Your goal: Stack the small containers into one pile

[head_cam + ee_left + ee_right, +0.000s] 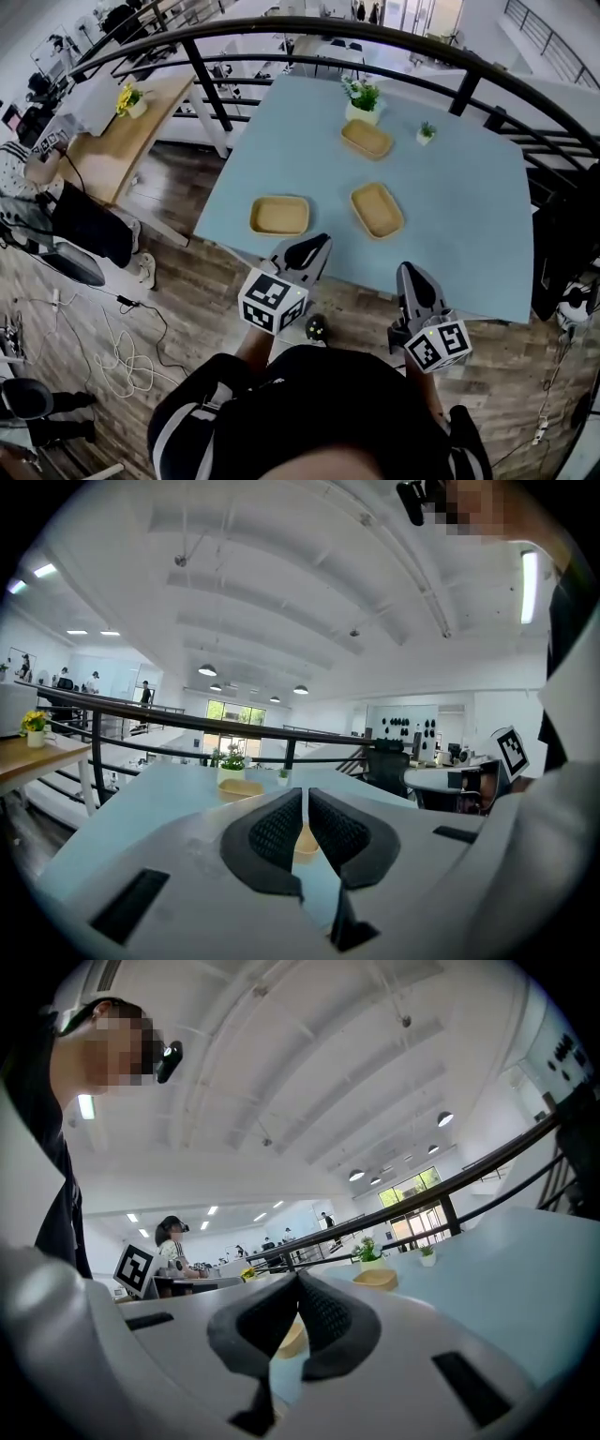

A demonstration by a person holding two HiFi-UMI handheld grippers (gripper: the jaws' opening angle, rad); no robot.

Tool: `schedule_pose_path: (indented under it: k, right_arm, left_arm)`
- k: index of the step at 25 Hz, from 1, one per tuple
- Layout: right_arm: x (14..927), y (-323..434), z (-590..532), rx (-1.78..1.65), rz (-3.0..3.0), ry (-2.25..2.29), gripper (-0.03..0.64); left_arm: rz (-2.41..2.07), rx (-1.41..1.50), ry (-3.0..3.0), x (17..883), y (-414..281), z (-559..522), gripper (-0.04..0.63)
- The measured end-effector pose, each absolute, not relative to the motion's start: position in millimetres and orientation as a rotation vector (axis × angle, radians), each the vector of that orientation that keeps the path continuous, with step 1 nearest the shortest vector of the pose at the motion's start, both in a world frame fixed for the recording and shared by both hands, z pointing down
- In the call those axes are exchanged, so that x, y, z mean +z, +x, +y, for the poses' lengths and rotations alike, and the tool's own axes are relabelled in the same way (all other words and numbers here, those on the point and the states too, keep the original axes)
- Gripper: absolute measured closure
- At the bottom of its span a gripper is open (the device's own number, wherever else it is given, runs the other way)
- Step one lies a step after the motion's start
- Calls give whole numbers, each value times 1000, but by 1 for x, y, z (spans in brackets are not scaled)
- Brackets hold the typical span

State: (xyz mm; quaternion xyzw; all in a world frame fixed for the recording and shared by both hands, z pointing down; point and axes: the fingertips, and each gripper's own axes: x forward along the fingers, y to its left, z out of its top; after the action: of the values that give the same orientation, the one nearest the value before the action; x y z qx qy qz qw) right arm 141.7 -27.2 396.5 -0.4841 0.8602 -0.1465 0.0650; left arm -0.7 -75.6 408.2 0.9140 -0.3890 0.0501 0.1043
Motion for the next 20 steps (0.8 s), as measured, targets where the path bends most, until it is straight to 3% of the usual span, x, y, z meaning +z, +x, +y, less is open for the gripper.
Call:
schedule_pose_path:
  k: [20]
  right_arm:
    - [435, 170, -96, -597, 2504, -1629, 594]
  left_arm:
    - [-1023, 261, 2673, 439, 23, -169, 572]
